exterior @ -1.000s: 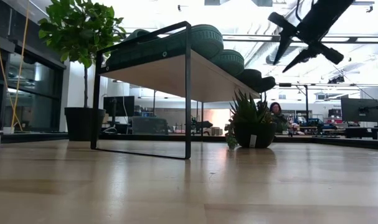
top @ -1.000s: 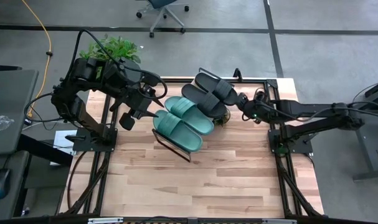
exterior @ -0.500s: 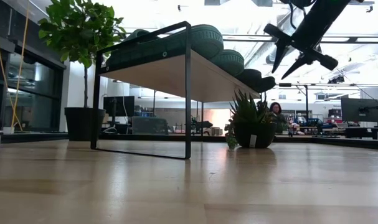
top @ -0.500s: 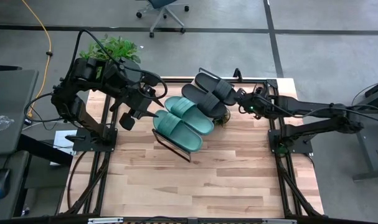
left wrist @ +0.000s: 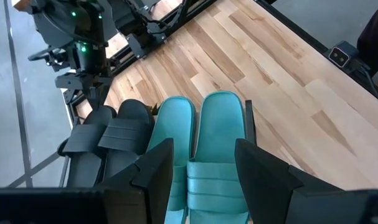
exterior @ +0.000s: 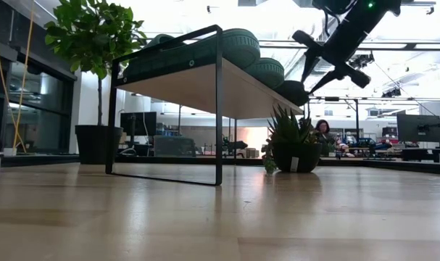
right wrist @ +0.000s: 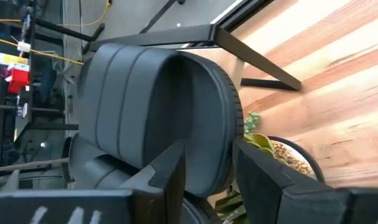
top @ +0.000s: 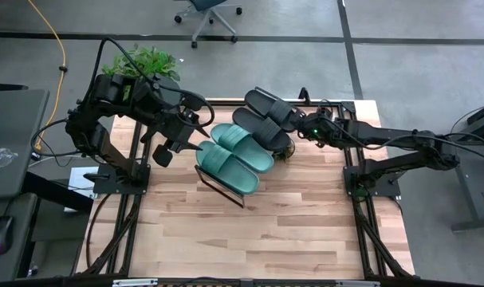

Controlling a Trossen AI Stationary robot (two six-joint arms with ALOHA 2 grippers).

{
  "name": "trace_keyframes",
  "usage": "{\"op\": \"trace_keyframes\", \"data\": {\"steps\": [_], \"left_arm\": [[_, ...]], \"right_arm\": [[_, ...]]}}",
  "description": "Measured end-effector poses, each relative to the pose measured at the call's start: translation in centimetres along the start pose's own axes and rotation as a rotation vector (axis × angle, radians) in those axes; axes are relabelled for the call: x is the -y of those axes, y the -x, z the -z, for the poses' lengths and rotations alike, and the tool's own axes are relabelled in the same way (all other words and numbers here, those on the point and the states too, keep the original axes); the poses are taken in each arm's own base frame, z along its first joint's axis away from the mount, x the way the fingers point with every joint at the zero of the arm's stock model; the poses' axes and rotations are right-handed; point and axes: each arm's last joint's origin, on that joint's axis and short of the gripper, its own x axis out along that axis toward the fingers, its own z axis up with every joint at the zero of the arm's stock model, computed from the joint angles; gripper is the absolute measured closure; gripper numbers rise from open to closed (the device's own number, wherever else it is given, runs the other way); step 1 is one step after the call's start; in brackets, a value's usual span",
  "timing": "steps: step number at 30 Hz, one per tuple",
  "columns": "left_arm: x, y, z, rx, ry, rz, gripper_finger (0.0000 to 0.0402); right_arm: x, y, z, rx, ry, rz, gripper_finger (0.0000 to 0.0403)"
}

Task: Pick and place slides into the shelf
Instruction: Put the black slide on the shelf

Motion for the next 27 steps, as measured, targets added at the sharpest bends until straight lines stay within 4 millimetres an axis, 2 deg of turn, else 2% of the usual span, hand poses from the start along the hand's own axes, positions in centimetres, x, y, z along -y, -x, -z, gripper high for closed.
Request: {"op": "trace_keyframes", "data": {"steps": [10, 14, 27], "left_arm": [[0.0, 0.0, 0.0, -0.001, 0.002, 0.001, 0.0241], [0.0, 0.0, 0.0, -0.005, 0.001, -0.004, 0.0241], [-0.1, 0.0, 0.1, -0.016, 0.0, -0.021, 0.0241]], "right_arm": [[0.8, 0.5, -0.1, -0.043, 0.009, 0.063, 0.0281], [0.7, 0.5, 0.7, -0.097, 0.02, 0.048, 0.0281], [0.7, 1.7, 2.9, -0.104, -0.007, 0.016, 0.0281]]}}
